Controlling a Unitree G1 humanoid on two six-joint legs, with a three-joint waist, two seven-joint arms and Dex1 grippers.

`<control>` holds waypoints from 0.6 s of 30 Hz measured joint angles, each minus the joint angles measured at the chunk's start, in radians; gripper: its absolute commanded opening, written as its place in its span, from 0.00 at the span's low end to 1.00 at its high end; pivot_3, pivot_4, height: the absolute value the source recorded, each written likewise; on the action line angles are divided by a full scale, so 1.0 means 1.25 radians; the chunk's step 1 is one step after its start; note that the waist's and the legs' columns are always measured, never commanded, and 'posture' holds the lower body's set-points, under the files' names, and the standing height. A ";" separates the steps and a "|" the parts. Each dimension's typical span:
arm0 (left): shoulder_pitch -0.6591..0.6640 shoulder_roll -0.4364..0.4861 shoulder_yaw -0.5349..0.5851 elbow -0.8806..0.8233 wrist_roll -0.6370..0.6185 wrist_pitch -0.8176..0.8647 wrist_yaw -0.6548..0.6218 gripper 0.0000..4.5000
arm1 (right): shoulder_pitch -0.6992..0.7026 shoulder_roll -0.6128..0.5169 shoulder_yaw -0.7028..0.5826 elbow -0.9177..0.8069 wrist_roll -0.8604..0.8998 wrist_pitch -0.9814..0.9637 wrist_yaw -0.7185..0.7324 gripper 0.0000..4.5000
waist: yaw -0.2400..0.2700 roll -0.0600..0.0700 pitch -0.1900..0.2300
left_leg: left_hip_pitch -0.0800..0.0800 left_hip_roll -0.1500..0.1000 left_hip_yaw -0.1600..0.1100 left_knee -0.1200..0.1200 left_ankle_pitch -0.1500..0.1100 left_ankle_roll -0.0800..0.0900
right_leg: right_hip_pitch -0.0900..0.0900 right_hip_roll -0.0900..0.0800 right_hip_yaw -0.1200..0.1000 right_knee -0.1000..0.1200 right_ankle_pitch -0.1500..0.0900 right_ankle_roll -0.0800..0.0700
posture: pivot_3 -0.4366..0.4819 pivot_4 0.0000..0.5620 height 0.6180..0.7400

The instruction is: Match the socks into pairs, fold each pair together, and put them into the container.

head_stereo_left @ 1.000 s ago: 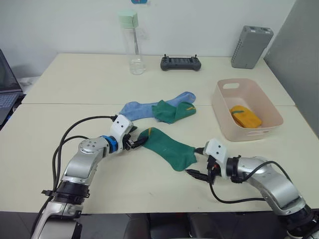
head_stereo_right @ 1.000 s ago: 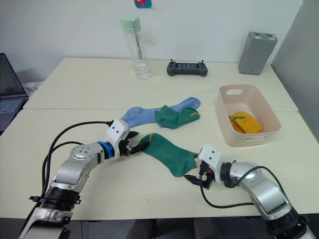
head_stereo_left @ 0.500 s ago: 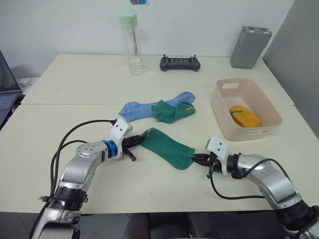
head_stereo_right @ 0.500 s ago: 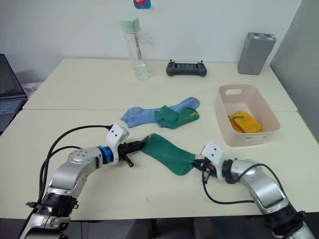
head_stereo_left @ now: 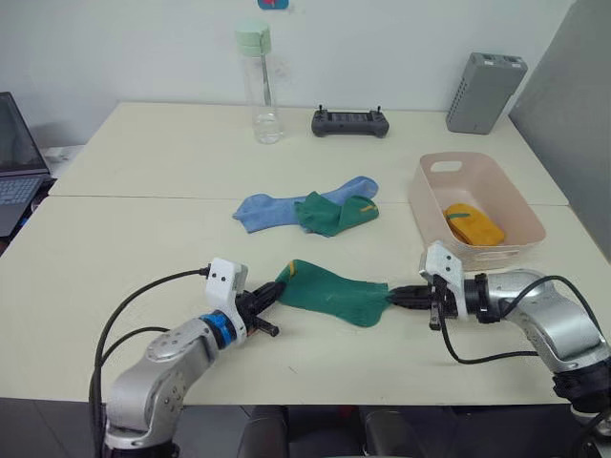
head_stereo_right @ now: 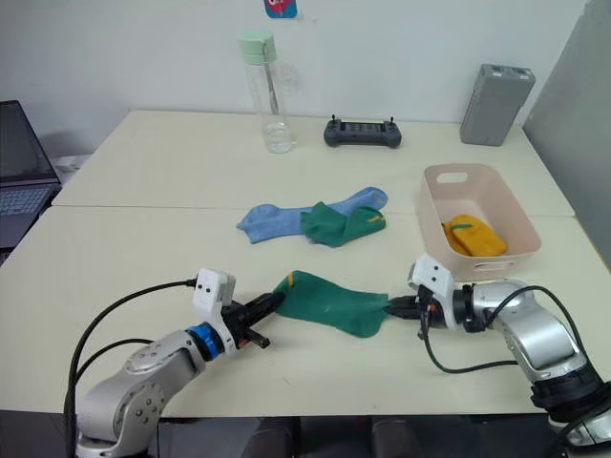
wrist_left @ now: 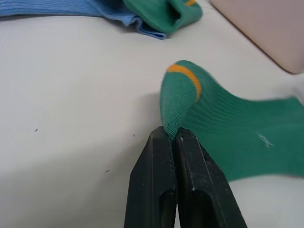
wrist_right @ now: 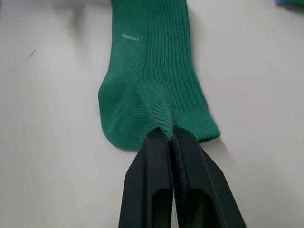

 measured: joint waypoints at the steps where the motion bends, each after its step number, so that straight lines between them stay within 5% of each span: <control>1: 0.005 -0.001 -0.001 -0.001 0.002 0.000 0.009 0.00 | -0.004 0.000 0.001 0.011 -0.005 -0.011 0.003 0.12 | -0.001 0.000 0.000 | 0.000 0.000 0.000 0.000 0.000 0.000 | 0.000 0.000 0.000 0.000 0.000 0.000 | 0.48 0.27 1.00; 9: 0.050 0.004 0.009 -0.013 -0.032 0.018 0.022 0.00 | -0.023 0.001 0.003 0.079 -0.034 -0.079 0.009 0.72 | -0.002 0.000 0.000 | 0.000 0.000 0.000 0.000 0.000 0.000 | -0.001 0.000 0.000 0.000 0.000 -0.001 | 0.48 0.27 1.00; 12: 0.058 0.009 0.025 -0.036 -0.067 0.032 0.018 0.14 | -0.019 0.001 -0.020 0.056 -0.012 -0.054 0.006 0.95 | -0.002 0.000 0.000 | 0.000 0.000 0.001 0.000 0.000 0.000 | -0.001 0.000 0.001 0.000 0.000 -0.001 | 0.48 0.27 1.00; 18: 0.069 0.117 0.100 -0.036 -0.153 0.057 -0.058 0.54 | -0.018 0.035 -0.088 -0.055 0.081 0.067 -0.053 1.00 | -0.004 0.000 0.000 | 0.000 0.001 0.000 0.000 0.000 0.000 | -0.001 0.000 0.000 0.000 -0.003 -0.006 | 0.48 0.27 1.00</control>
